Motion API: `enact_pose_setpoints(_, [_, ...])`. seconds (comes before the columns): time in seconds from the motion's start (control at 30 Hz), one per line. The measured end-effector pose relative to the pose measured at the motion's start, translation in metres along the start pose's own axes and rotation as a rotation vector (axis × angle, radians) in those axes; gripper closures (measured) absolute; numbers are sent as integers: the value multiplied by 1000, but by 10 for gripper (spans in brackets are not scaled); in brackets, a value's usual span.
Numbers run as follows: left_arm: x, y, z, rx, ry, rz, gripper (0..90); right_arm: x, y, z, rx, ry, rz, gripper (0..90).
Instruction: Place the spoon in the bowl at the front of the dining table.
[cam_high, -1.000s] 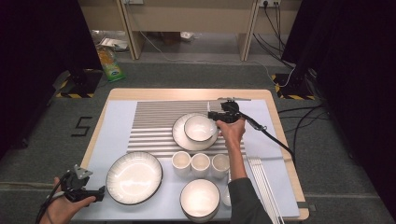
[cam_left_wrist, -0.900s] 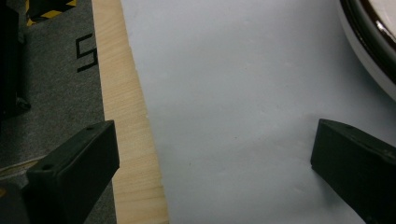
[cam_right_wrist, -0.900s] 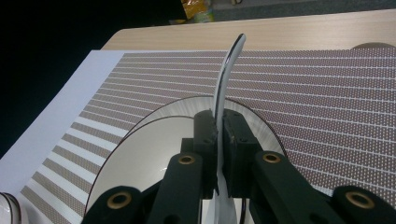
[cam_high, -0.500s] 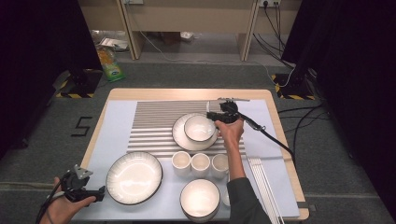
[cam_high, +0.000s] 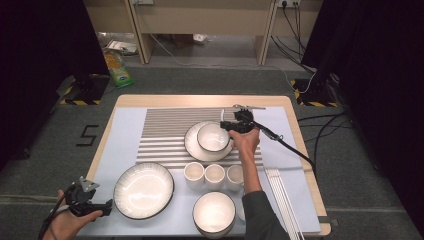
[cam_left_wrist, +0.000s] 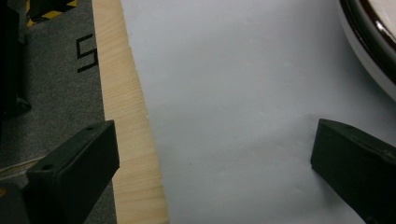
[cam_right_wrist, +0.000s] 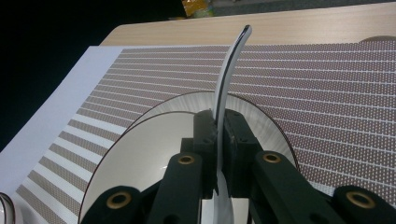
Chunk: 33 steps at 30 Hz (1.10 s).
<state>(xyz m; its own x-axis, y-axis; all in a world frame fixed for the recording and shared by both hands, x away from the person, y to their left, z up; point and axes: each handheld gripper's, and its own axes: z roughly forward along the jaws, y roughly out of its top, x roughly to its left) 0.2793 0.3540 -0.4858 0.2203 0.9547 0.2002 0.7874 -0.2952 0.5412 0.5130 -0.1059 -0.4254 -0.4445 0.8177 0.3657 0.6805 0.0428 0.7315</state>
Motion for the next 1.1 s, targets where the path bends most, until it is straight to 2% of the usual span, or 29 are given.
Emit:
enact_pose_setpoints(0.27, [0,0,0,0,1,1,0,-4,-4,0,4,-4,3,847])
enact_pose_setpoints(0.63, [-1,0,0,0,6,3,1,-7,-5,-4,9,-12,-20,834])
enact_pose_setpoints(0.97, [-1,0,0,-2,7,3,1,-8,-6,-7,19,-47,-54,804])
enact_pose_setpoints(1.1, [-1,0,0,-2,6,2,1,-8,-8,-6,31,-62,-67,762])
